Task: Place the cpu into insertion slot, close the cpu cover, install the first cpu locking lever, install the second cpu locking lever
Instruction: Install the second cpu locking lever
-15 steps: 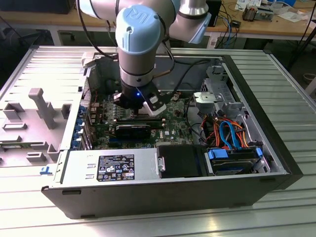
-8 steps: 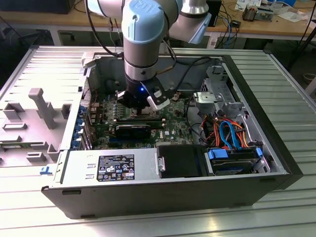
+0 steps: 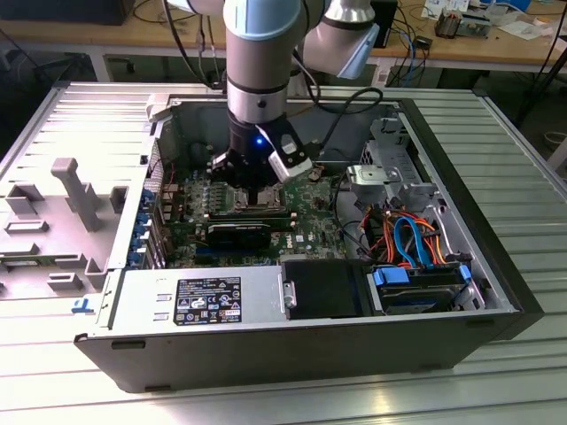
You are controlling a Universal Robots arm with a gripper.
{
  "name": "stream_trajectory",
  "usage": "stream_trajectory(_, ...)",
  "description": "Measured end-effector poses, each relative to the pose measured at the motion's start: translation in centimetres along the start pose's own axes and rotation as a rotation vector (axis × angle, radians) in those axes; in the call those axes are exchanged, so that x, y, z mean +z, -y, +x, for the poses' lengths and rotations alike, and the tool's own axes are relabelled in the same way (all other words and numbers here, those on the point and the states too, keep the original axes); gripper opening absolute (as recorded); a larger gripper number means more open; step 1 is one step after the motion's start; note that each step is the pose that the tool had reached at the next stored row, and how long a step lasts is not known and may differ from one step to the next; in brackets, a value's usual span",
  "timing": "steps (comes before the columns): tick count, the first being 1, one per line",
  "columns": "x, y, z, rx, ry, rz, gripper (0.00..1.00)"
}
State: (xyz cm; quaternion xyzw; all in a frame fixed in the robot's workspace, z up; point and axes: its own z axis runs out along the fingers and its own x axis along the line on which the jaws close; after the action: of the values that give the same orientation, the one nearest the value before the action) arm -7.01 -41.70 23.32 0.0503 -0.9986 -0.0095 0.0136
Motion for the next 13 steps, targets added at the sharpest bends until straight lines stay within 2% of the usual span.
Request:
stream_trajectory(1,-0.22,-0.16,-0.09,0.001,-0.0027,0.0207,0.11)
stream_trajectory(3,-0.49,-0.35,-0.18,0.001,-0.0054,0.0431,0.11)
stream_trajectory(6,-1.15,-0.54,-0.28,0.002,-0.0090,0.0699,0.11)
stream_trajectory(9,-2.35,-0.70,-0.34,0.002,-0.0123,0.0834,0.11)
stream_trajectory(13,-2.40,-0.71,-0.34,0.002,-0.0122,0.0834,0.11)
